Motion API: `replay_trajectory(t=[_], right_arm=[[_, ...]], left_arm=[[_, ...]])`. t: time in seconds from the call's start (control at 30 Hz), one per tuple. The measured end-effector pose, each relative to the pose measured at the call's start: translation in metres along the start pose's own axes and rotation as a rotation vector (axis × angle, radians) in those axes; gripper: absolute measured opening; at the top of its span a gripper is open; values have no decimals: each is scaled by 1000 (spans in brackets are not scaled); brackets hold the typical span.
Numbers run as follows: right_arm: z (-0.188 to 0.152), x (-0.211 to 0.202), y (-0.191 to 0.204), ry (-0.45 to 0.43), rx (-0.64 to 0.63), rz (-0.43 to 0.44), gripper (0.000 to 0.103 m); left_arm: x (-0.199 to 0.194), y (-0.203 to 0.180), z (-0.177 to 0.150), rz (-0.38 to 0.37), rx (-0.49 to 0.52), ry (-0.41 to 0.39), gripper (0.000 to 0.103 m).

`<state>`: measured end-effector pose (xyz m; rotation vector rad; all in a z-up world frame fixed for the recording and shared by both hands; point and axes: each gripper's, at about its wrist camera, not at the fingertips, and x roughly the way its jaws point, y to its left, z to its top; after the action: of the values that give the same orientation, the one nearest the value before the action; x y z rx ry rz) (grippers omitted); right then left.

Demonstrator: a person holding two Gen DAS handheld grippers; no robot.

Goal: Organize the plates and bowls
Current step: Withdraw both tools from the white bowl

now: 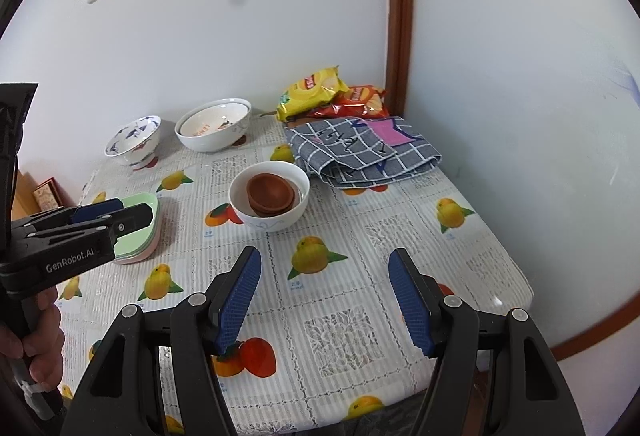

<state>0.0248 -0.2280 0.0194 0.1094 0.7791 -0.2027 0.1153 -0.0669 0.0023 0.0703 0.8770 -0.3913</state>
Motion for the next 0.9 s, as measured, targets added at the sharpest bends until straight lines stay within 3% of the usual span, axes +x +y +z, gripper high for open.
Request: replay_trajectory(t=[0.47, 0.9], right_arm=[[5, 35, -15, 44, 22, 38, 66], [36, 85, -4, 74, -9, 73, 66]], left_arm=[[27, -12, 10, 33, 42, 36, 45], [62, 34, 23, 69, -65, 81, 45]])
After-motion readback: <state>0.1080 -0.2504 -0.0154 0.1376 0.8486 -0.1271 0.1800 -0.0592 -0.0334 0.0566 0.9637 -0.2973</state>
